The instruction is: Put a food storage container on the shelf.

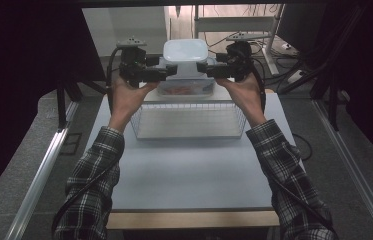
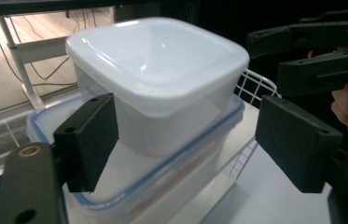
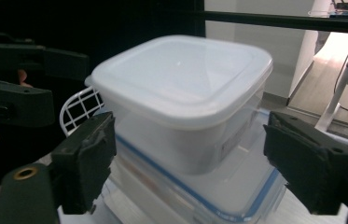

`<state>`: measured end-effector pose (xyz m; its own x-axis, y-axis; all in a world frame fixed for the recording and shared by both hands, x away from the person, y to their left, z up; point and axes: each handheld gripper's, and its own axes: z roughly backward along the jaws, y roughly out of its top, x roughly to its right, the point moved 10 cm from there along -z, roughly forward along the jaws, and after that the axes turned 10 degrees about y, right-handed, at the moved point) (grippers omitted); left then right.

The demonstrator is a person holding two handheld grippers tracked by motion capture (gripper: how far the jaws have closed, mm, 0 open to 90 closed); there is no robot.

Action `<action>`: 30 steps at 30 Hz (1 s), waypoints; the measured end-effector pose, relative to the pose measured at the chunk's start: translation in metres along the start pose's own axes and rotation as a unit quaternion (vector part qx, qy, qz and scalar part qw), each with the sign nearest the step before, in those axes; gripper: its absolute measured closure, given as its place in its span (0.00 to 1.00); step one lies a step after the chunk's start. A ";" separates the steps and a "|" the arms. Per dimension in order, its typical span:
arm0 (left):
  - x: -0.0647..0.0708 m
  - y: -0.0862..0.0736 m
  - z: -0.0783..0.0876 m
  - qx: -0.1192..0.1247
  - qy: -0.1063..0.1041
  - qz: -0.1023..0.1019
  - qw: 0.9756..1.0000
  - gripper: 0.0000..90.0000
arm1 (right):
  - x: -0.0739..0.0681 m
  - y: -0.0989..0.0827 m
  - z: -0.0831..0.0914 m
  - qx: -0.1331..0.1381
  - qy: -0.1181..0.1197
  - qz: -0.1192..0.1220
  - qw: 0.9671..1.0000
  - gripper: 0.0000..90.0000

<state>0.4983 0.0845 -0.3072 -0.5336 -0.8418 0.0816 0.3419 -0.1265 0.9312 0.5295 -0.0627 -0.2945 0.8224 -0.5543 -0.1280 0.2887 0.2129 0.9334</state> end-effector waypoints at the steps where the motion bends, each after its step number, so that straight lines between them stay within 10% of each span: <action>1: 0.000 -0.002 0.000 0.000 -0.002 0.000 1.000 0.21 | 0.000 -0.003 0.001 -0.003 -0.001 0.005 1.000 0.16; 30: 0.035 -0.084 0.019 -0.012 -0.038 -0.045 0.998 0.04 | -0.027 -0.081 0.019 -0.028 0.036 0.024 0.999 0.08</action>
<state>0.4365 0.0752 -0.3759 -0.6193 -0.7847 0.0247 0.3082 -0.2141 0.9269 0.4748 -0.0801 -0.3606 0.8685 -0.4835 -0.1096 0.2737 0.2833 0.9191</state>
